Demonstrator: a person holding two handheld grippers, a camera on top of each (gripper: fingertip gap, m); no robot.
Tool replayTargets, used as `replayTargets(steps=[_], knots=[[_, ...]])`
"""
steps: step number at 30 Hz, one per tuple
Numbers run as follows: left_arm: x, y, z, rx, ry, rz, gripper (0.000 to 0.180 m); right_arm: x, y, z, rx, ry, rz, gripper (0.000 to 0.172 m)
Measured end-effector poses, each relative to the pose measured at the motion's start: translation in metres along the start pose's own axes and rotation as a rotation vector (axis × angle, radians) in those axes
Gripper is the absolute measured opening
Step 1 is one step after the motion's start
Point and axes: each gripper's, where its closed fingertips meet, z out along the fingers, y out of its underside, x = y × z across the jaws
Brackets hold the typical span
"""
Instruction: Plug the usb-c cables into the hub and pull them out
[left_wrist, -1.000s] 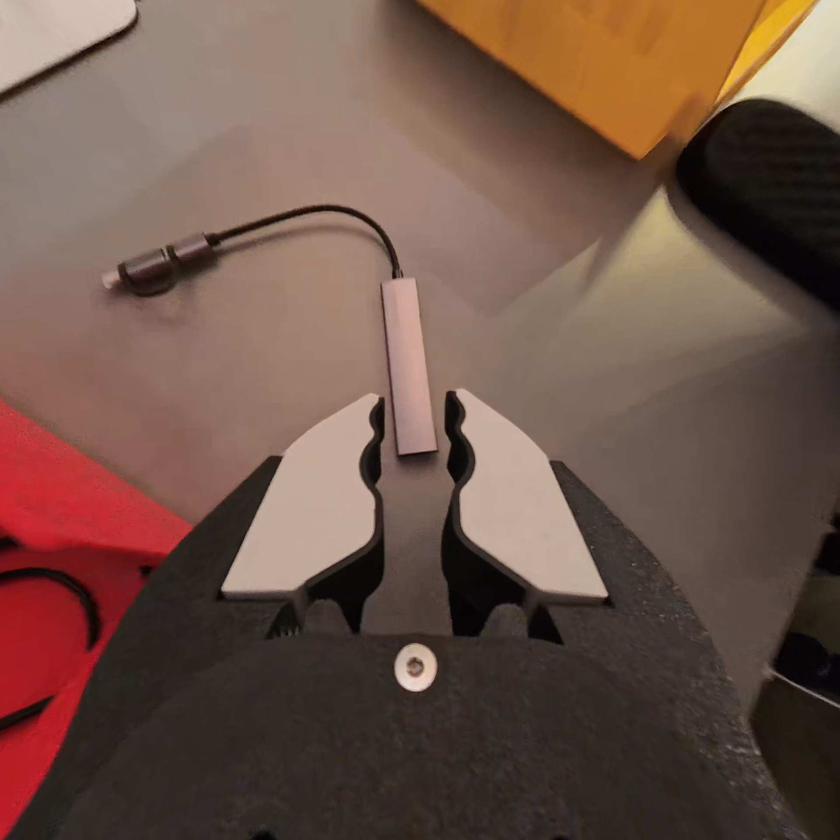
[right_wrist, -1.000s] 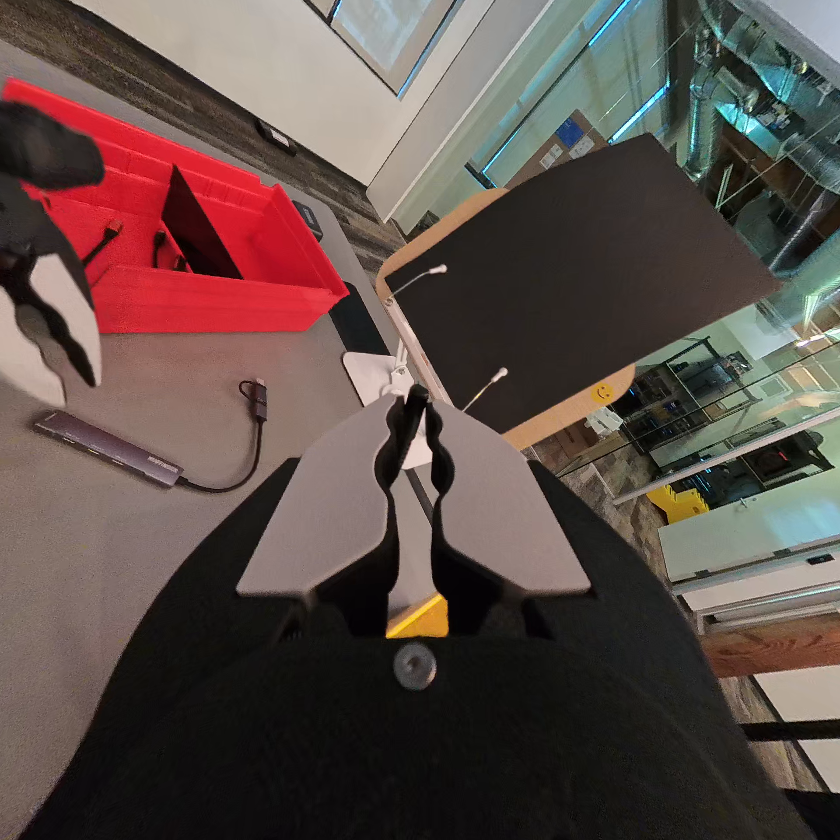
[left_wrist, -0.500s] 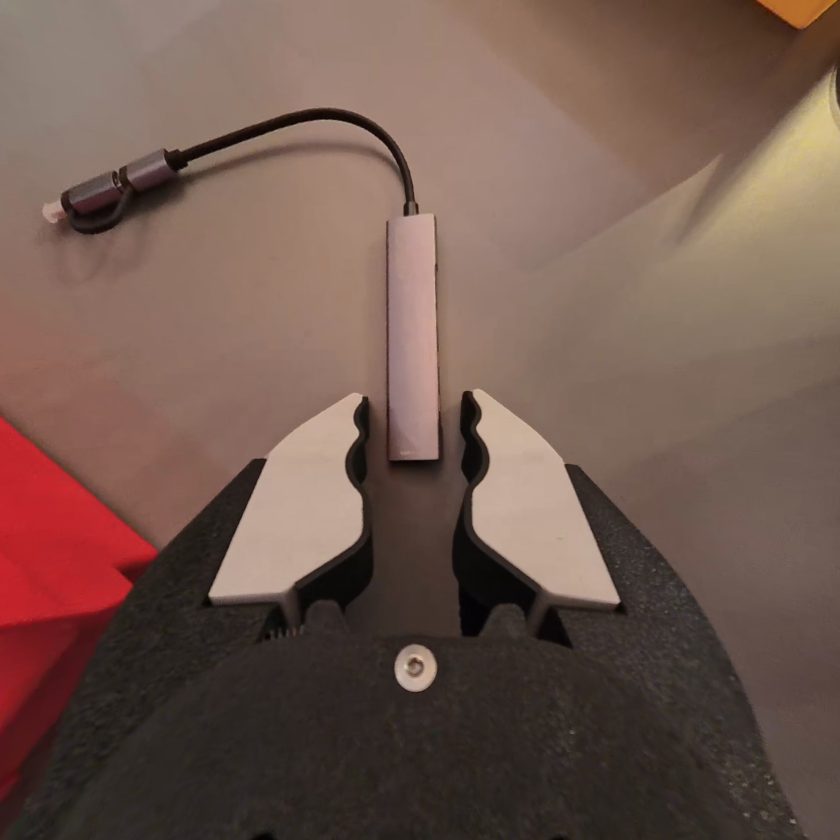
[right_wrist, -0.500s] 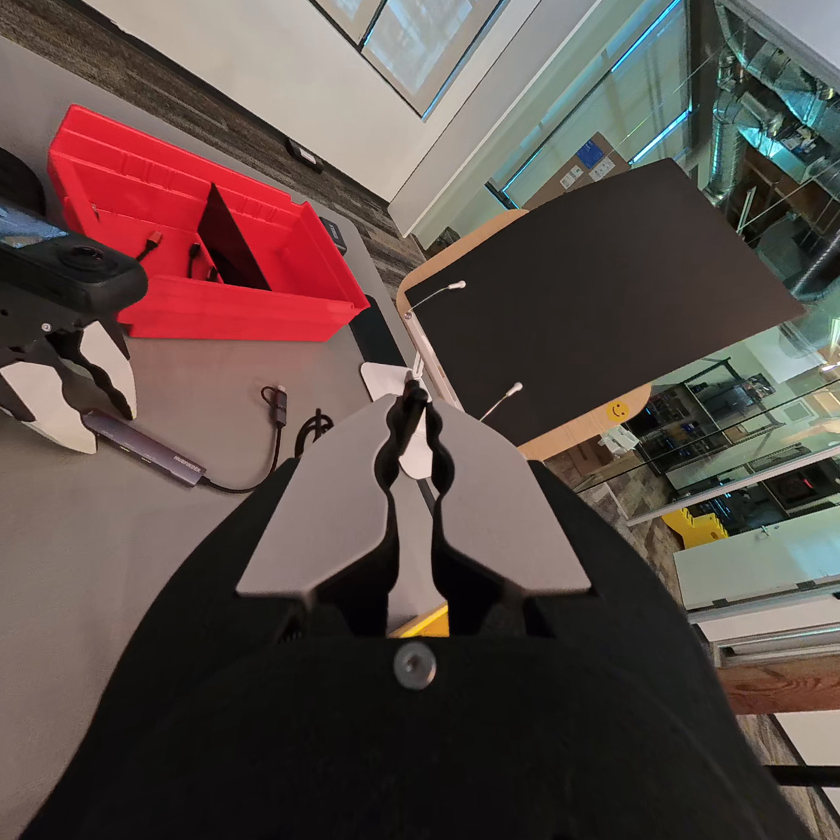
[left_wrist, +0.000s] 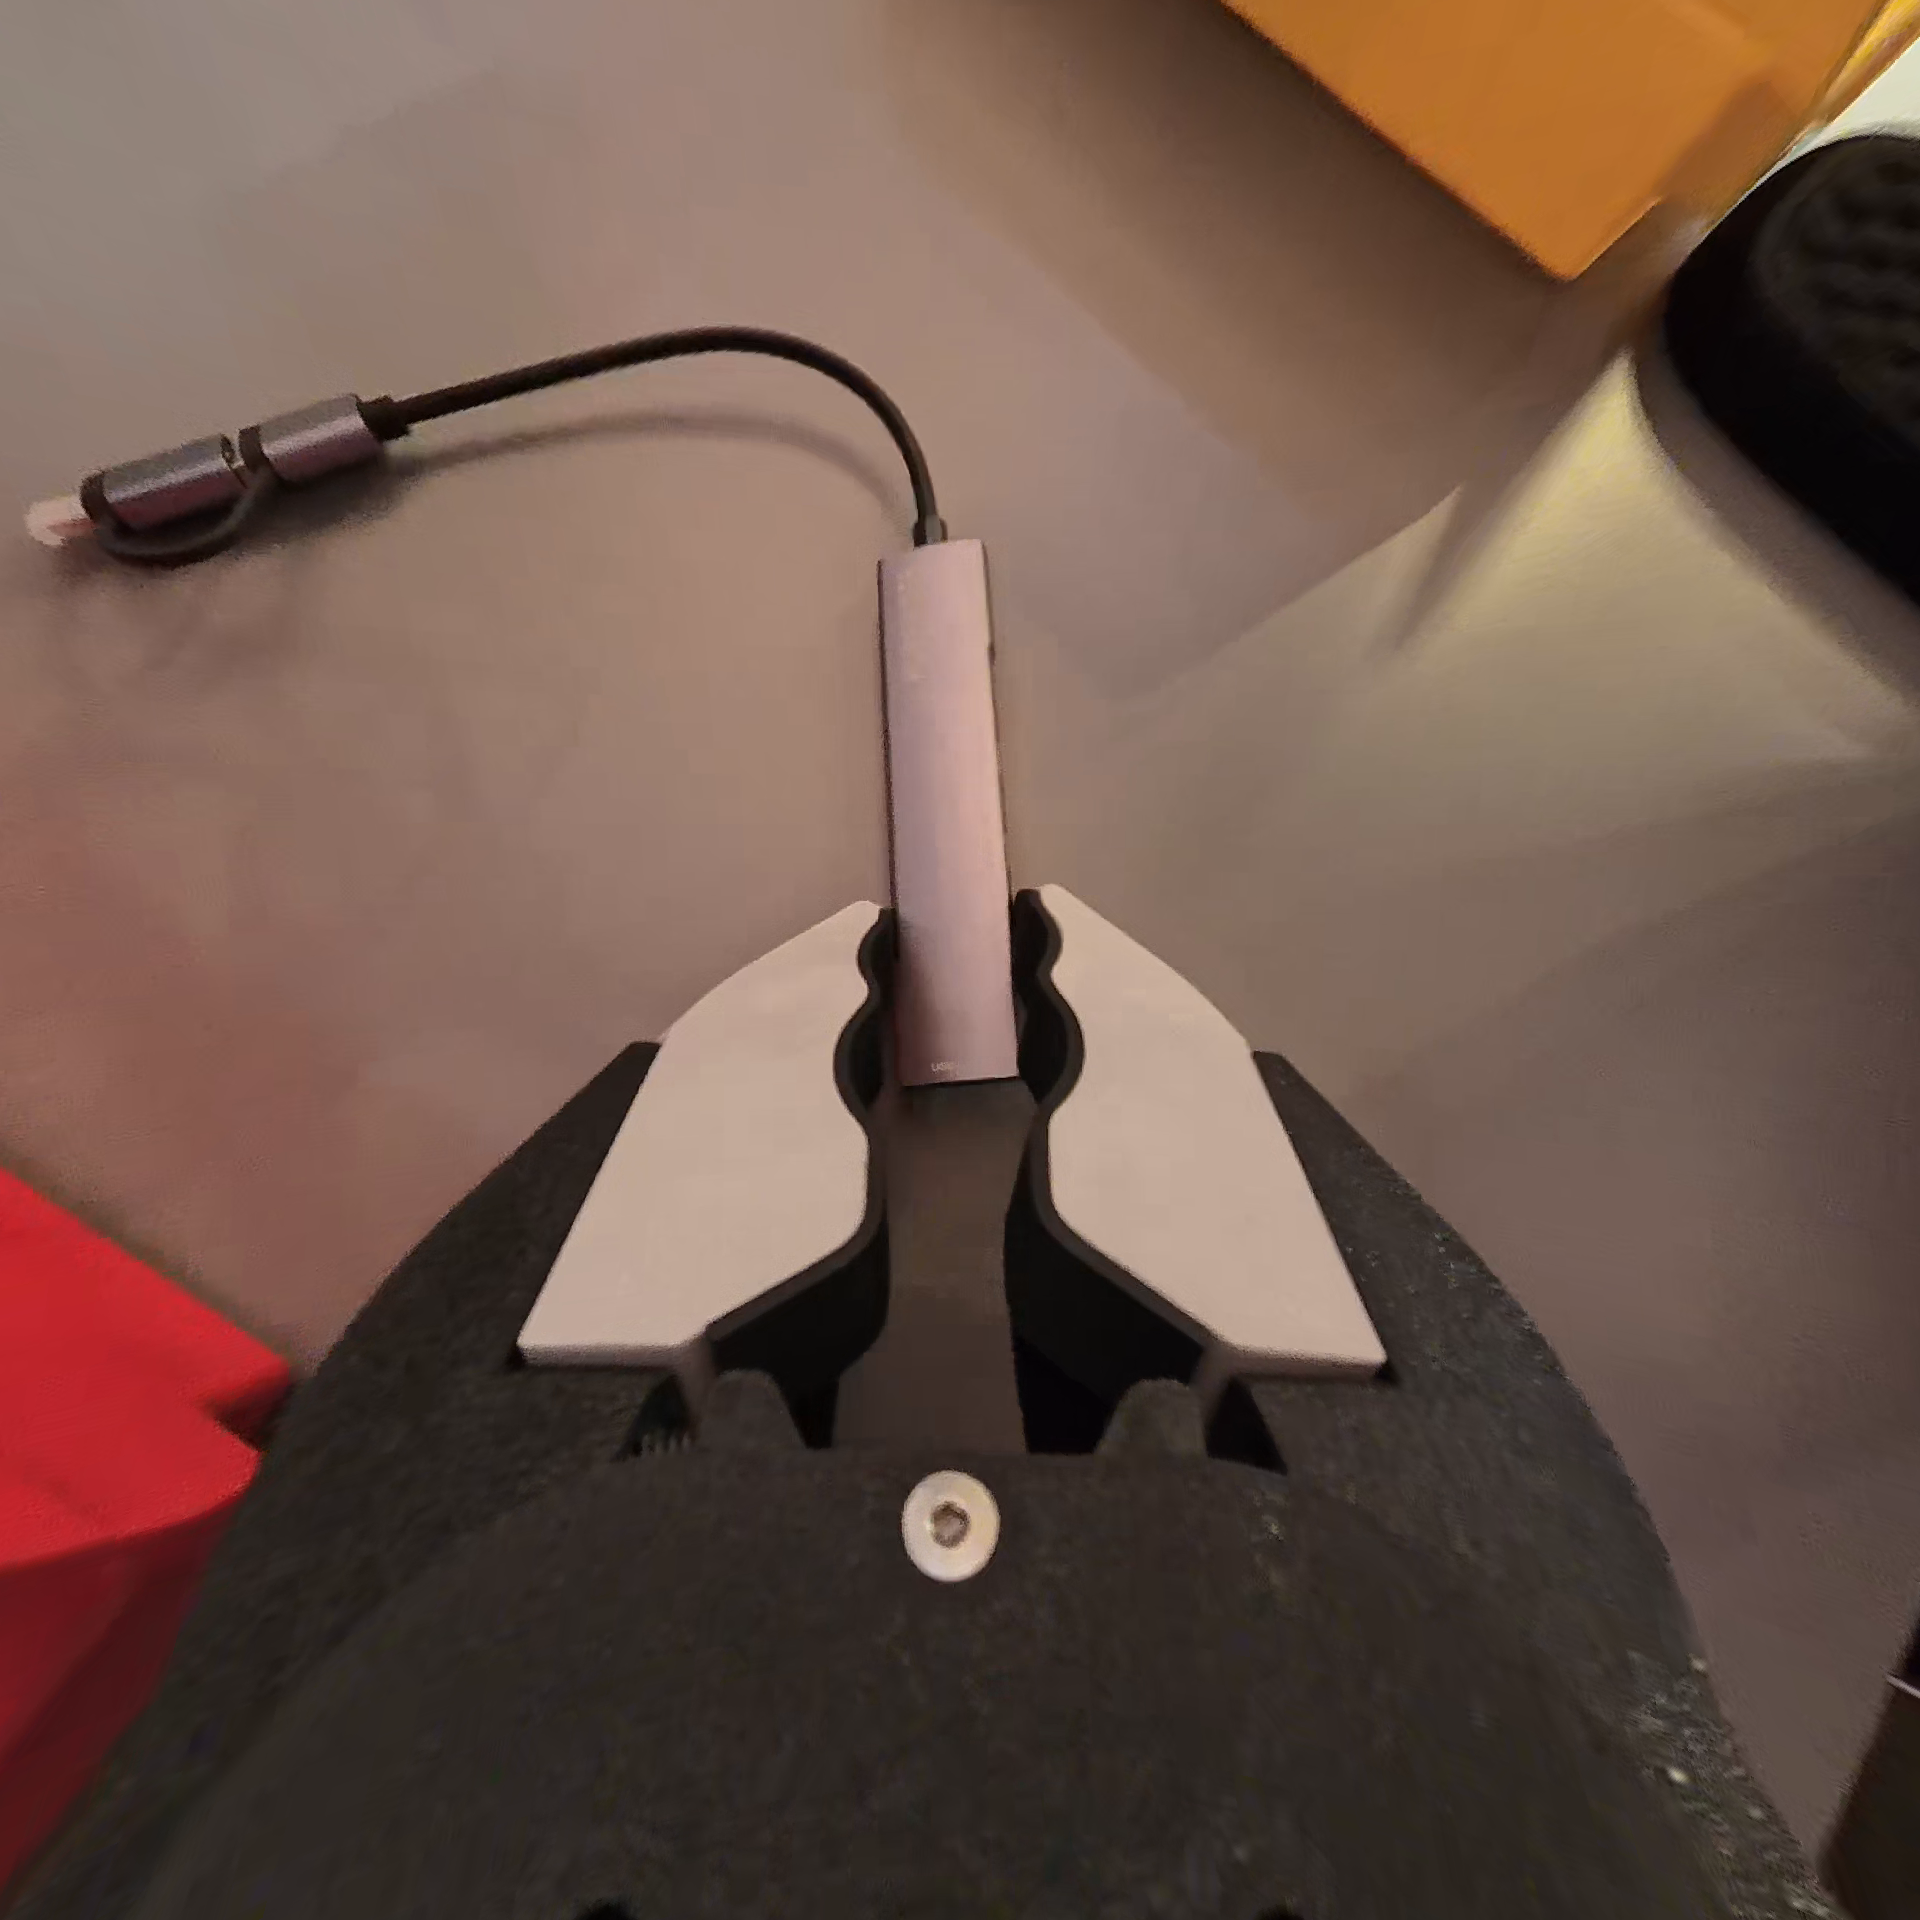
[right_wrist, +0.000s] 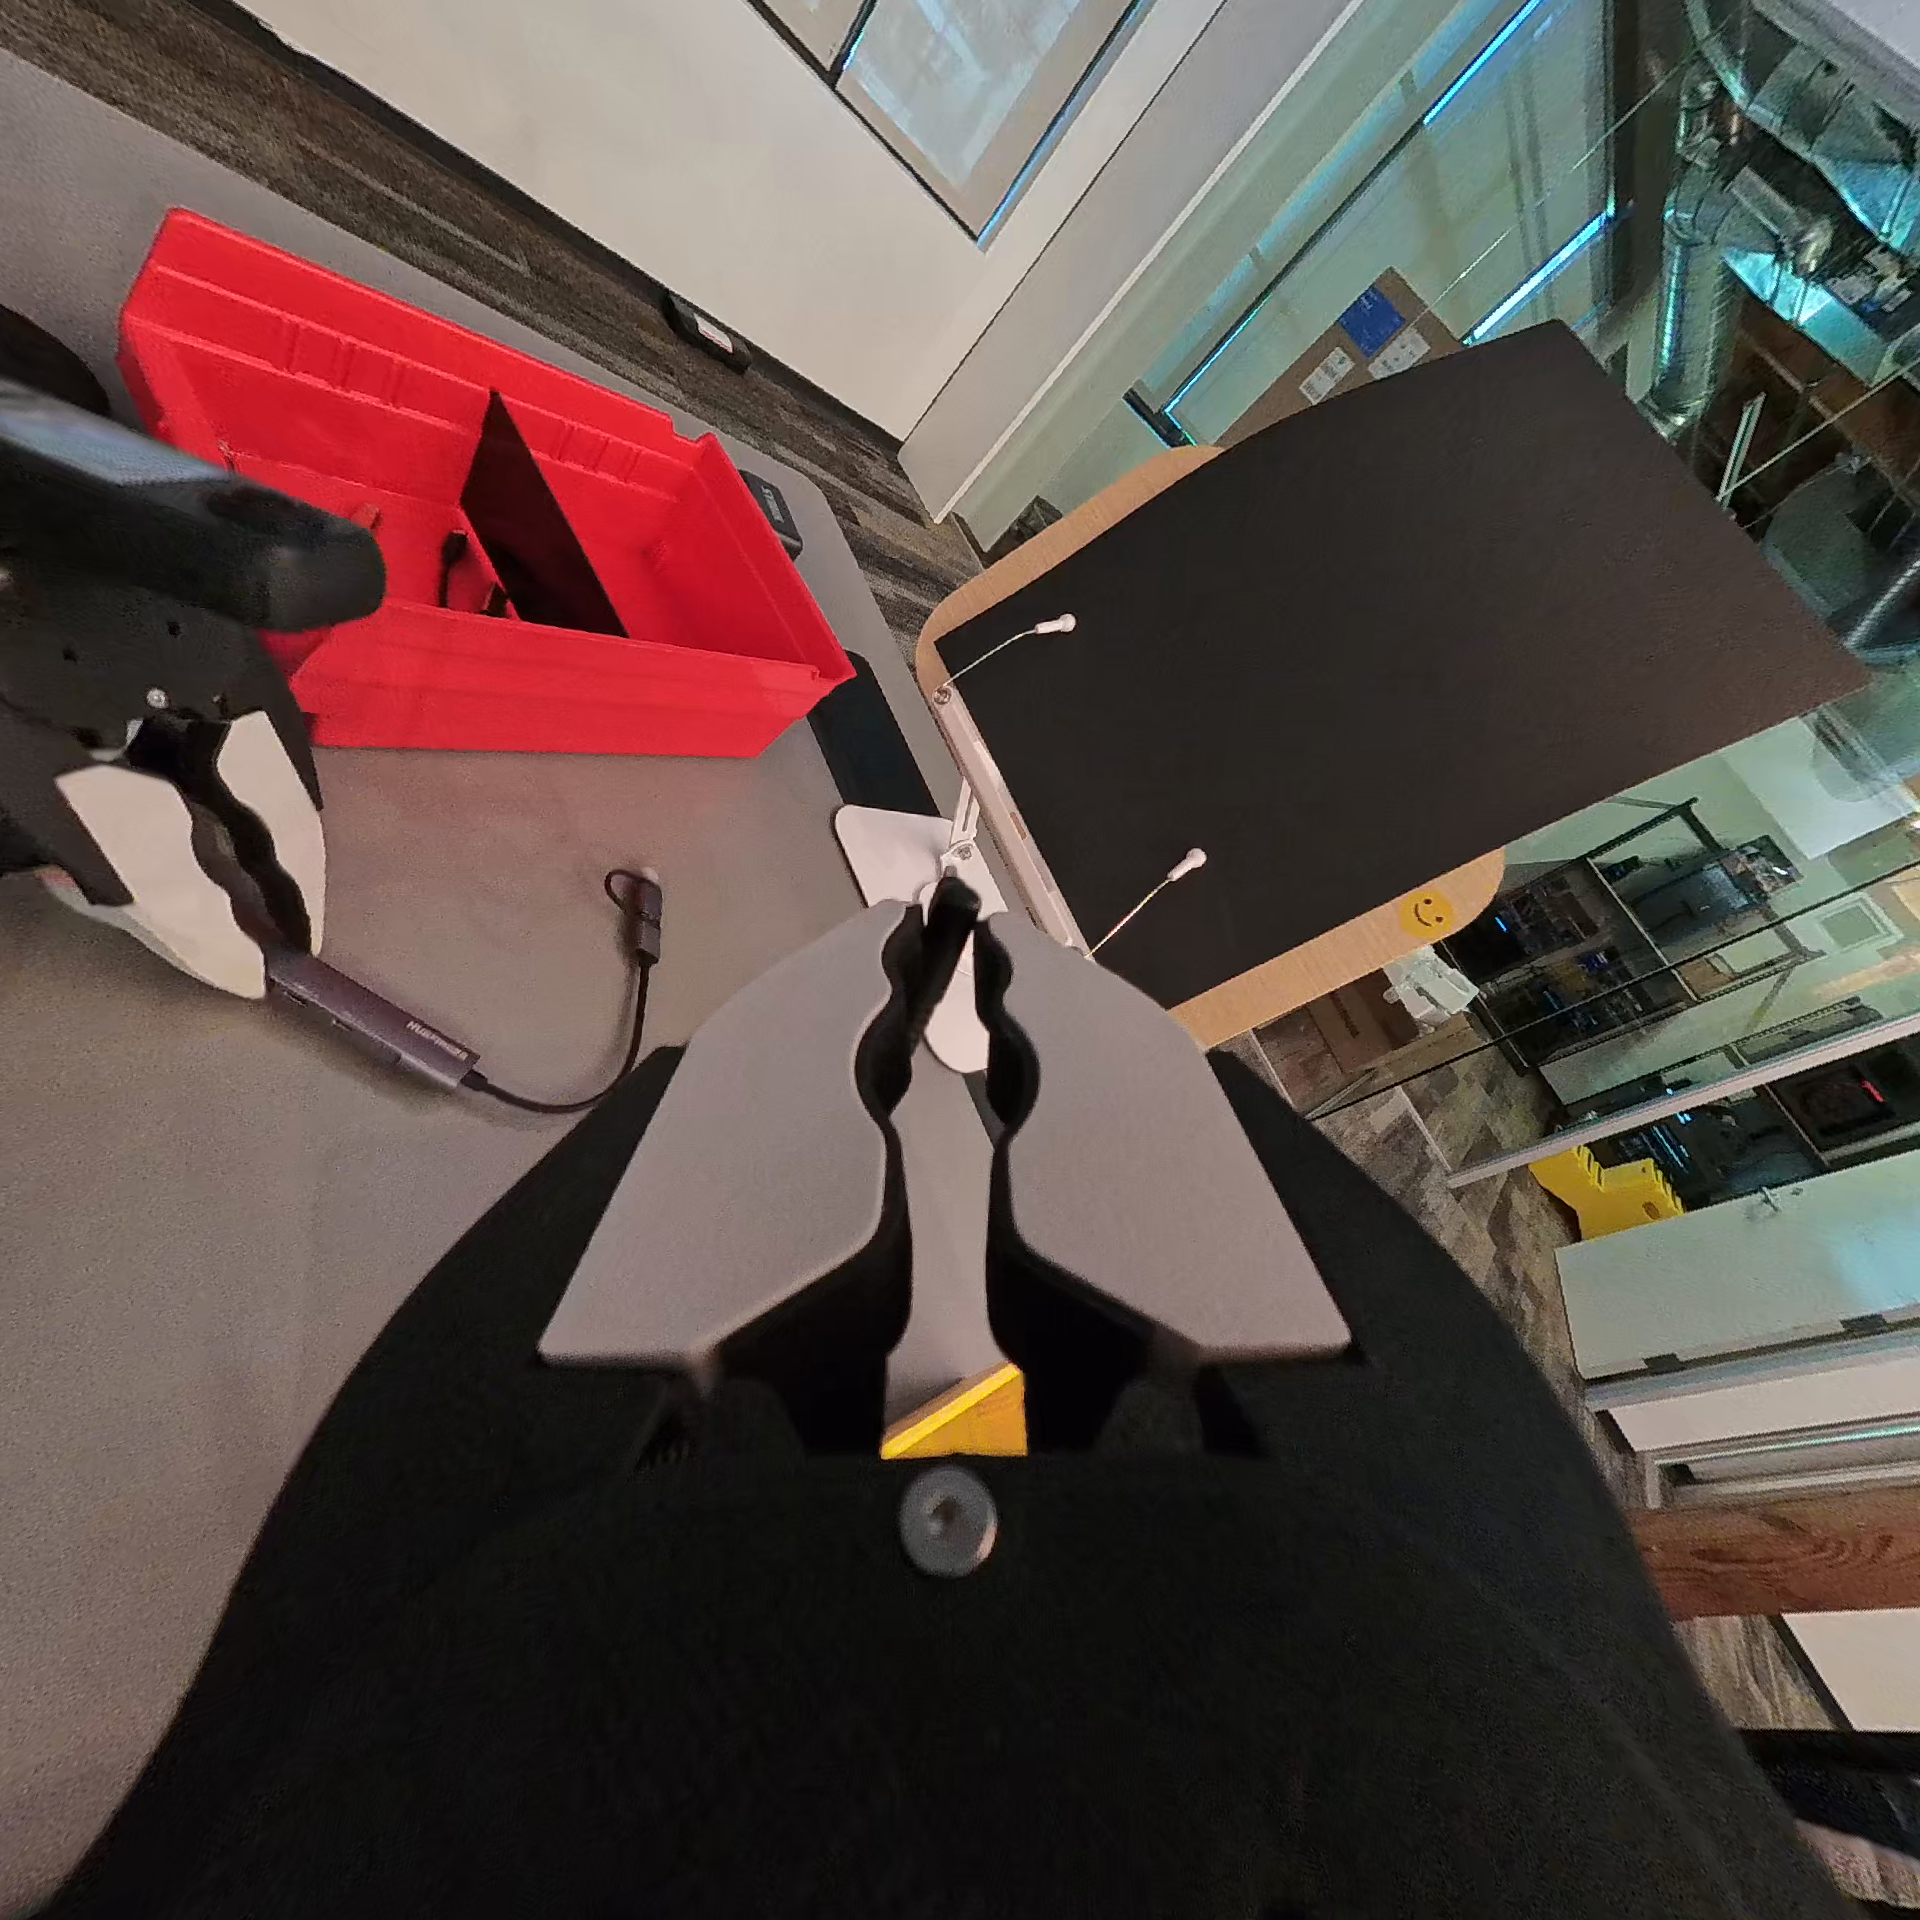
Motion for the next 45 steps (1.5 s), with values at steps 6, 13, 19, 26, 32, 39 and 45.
replayTargets(steps=[6,13,19,26,32,39,45], knots=[[-0.004,-0.026,-0.024,0.086,0.012,0.012,0.021,-0.002,0.005,0.005,-0.023,-0.016,0.001,0.009],[-0.021,-0.059,-0.06,0.178,-0.012,0.018,0.021,-0.008,0.01,0.014,-0.062,-0.039,-0.01,0.009],[-0.039,-0.077,-0.088,0.204,0.035,-0.015,0.021,-0.017,0.004,0.024,-0.046,-0.076,-0.016,0.009],[-0.054,-0.092,-0.104,0.115,0.102,-0.021,0.021,-0.076,0.004,0.078,0.043,-0.32,-0.111,0.009],[-0.058,-0.096,-0.108,0.086,0.136,-0.042,0.021,-0.111,-0.004,0.116,0.102,-0.351,-0.222,0.009],[-0.064,-0.098,-0.116,0.062,0.12,-0.06,0.021,-0.119,-0.007,0.132,0.103,-0.283,-0.324,0.008],[-0.074,-0.098,-0.119,0.057,0.095,-0.069,0.021,-0.128,-0.007,0.138,0.125,-0.317,-0.296,0.009]])
